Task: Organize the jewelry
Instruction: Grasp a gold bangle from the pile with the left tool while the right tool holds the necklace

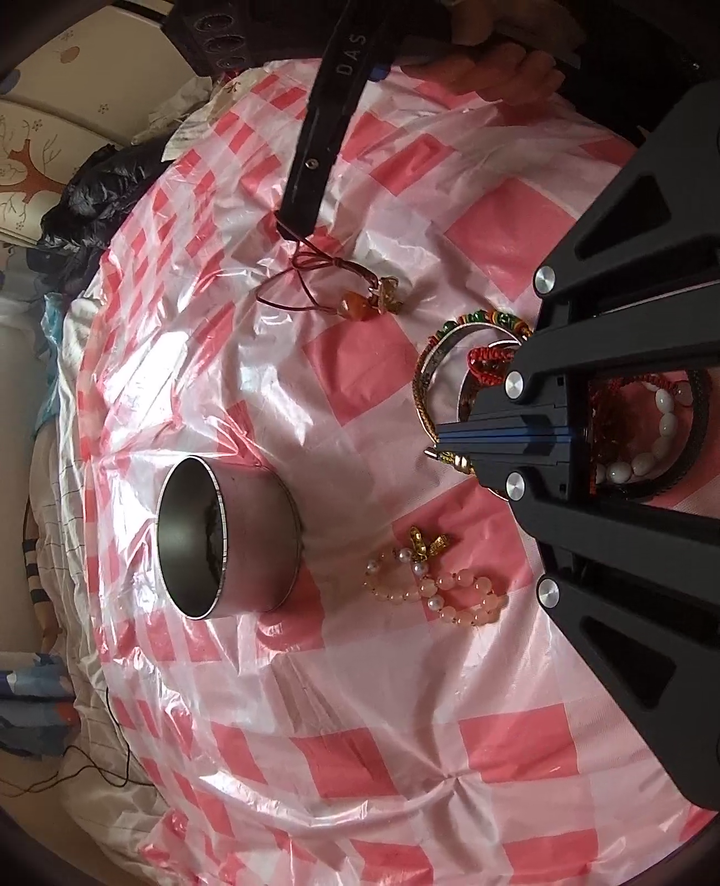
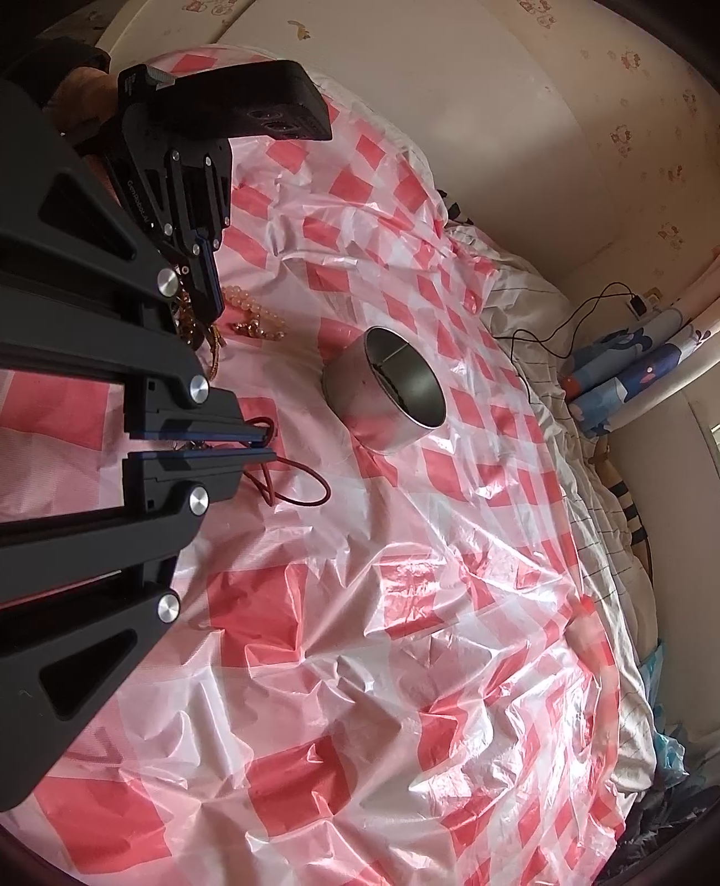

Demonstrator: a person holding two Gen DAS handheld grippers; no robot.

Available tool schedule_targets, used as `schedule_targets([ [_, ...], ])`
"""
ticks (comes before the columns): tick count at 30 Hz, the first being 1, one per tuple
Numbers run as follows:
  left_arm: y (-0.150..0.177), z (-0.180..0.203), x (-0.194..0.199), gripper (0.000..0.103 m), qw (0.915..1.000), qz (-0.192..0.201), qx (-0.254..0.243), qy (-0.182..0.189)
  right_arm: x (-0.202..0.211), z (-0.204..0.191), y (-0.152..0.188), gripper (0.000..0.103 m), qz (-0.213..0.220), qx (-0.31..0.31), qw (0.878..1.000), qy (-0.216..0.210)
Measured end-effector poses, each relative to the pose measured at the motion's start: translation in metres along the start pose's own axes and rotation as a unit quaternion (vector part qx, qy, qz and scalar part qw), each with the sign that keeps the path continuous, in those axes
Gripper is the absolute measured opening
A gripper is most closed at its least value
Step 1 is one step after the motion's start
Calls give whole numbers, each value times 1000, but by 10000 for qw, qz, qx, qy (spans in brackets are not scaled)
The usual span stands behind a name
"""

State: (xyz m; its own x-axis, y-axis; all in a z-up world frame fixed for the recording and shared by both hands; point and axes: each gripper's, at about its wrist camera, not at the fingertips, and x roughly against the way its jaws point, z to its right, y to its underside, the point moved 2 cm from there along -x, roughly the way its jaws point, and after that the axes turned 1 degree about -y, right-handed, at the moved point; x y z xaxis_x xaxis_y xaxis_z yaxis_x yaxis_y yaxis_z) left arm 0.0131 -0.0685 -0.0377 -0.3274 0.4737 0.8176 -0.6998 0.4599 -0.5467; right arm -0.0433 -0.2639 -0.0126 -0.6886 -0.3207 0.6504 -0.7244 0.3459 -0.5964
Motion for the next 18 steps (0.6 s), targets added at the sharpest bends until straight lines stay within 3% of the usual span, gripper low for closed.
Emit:
schedule_targets([
  [4,-5,-9,16,0,9993,281,229,135,1,0,0,3,21,-13,10000,-19],
  [7,-5,-15,12,4,9992,221,330,100,2,-1,0,3,5,-5,10000,-17],
  [9,-5,-13,5,26,9995,96,296,101,2,-2,0,3,-2,1,10000,-16],
  [10,-4,-10,2,52,9997,87,232,-4,2,-2,0,3,-8,1,10000,-15],
  [11,-5,-7,0,59,9998,104,151,-111,2,-2,0,3,-4,-4,10000,-15],
  [14,-2,-2,-8,56,10000,-7,49,-62,1,-2,1,3,-25,-19,10000,-8],
  [15,-1,-1,-10,48,10000,-47,53,-18,1,-1,1,3,-28,-27,10000,-7],
  [16,0,-1,-14,16,9998,-164,75,4,1,-1,1,3,-29,-34,10000,-8],
  [17,1,-1,-17,8,9997,-215,58,-87,1,-2,2,3,-26,-40,10000,-10],
  [18,1,-1,-17,7,9997,-196,36,-108,1,-1,1,3,-29,-37,10000,-12],
])
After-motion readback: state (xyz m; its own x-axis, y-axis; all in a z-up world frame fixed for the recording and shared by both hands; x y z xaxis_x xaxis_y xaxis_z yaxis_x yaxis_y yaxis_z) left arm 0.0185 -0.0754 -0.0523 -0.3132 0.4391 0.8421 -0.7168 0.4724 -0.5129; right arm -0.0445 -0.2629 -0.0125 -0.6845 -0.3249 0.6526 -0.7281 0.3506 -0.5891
